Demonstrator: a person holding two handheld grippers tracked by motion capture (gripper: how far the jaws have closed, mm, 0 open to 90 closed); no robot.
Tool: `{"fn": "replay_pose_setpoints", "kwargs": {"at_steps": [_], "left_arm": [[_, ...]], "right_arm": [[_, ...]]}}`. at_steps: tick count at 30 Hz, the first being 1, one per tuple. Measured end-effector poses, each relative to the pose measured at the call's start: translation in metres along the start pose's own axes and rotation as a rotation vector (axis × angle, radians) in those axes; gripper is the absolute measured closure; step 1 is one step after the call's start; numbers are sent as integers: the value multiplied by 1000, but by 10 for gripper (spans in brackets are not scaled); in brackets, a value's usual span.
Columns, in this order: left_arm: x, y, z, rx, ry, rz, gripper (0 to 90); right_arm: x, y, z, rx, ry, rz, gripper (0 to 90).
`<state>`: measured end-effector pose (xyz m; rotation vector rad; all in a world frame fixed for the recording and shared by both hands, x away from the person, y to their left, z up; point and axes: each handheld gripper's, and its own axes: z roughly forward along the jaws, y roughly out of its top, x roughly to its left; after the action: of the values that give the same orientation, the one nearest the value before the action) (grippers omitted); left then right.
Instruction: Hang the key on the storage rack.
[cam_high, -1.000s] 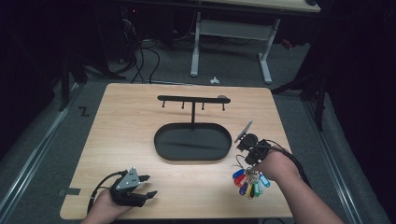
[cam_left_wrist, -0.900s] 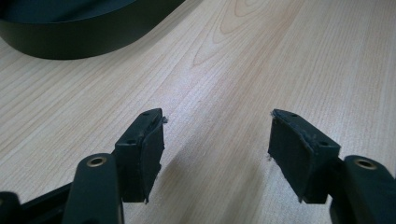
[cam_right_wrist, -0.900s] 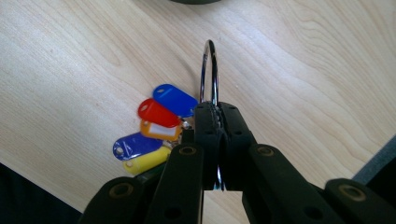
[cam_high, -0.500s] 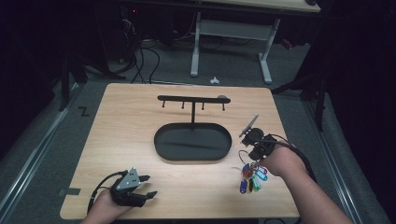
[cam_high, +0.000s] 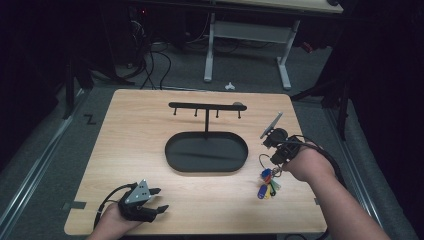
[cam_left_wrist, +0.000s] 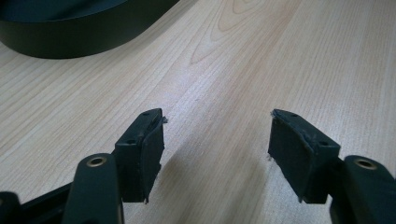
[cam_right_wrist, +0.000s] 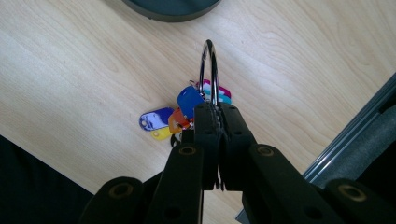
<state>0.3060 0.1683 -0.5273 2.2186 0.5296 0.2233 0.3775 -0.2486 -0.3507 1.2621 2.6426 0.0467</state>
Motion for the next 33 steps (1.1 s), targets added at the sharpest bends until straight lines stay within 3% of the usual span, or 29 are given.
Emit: {"fn": "replay_pose_setpoints", "kwargs": {"at_steps": [4,21,33], "left_arm": [[0,0,0,-1,1,-2,362],[0,0,0,0,-1,1,362],[1,0,-1,0,-4,1,362]], "right_arm": [[-4,3,-10,-8,-8,-13,877],[-15,18,-43,-33,5,19,878],[-12,32,-43,-11,13,-1,878]]}}
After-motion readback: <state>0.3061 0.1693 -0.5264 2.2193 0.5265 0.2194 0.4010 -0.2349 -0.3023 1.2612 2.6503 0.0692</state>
